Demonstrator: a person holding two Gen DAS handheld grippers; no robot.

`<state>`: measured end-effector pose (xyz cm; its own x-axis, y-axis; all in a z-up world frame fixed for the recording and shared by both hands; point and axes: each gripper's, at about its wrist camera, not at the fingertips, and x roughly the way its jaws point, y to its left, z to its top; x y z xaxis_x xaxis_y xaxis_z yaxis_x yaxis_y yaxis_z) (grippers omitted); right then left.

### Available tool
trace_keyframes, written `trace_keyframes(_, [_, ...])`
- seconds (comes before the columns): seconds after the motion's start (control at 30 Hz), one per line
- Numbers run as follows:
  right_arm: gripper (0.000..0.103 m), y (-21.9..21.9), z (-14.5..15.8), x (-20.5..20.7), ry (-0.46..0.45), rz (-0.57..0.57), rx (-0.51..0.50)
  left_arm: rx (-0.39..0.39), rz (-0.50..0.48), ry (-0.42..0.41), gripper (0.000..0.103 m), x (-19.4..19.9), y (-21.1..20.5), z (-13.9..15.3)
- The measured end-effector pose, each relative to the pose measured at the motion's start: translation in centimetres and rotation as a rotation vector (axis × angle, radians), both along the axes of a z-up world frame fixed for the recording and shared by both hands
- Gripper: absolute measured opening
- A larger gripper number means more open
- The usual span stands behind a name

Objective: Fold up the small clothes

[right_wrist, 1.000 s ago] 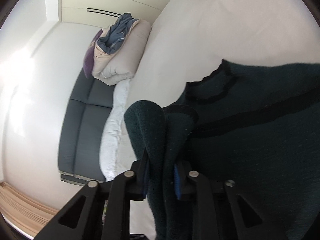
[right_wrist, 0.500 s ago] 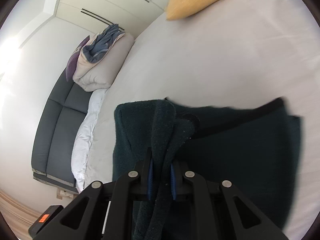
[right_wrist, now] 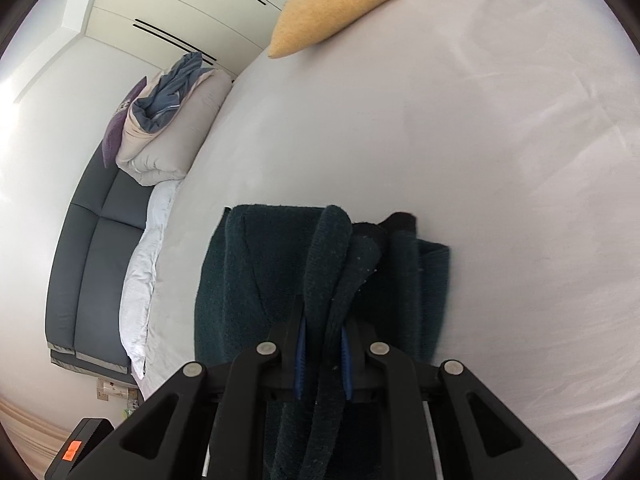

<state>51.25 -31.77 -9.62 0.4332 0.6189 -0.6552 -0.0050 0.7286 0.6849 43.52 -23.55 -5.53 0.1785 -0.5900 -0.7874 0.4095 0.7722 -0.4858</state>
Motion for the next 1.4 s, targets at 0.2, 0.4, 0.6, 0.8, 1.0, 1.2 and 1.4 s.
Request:
trace_keyframes(0.2, [0.015,-1.0,-0.2,0.1,0.010,0.003,-0.019,-0.003,0.009,0.004,0.009,0.3,1.7,-0.2])
trace_keyframes(0.4, [0.017,-2.6,-2.6,0.2,0.062,-0.049,0.031,-0.083,0.056,0.041,0.020,0.2,3.4,-1.6])
trace_keyframes(0.6, [0.036,-3.9,-1.8,-2.0,0.065,-0.069,0.127,-0.138,0.021,0.027,0.064,-2.5,8.8,0.7])
trace_keyframes(0.8, [0.044,-2.7,0.5,-7.6,0.029,-0.036,0.088,-0.136,0.050,-0.098,0.064,-2.6,17.1,3.9])
trace_keyframes(1.0, [0.044,0.1,0.9,-13.8,0.038,-0.037,-0.081,-0.099,0.170,-0.147,0.064,0.2,23.6,3.5])
trace_keyframes(1.2, [0.023,0.8,-1.2,-16.6,0.054,-0.049,-0.172,-0.002,0.151,-0.077,0.063,-0.4,25.1,-1.2])
trace_keyframes(1.4, [0.019,-0.8,-3.1,-18.3,0.057,-0.100,-0.077,0.002,0.143,-0.084,0.060,-0.3,27.9,-1.7])
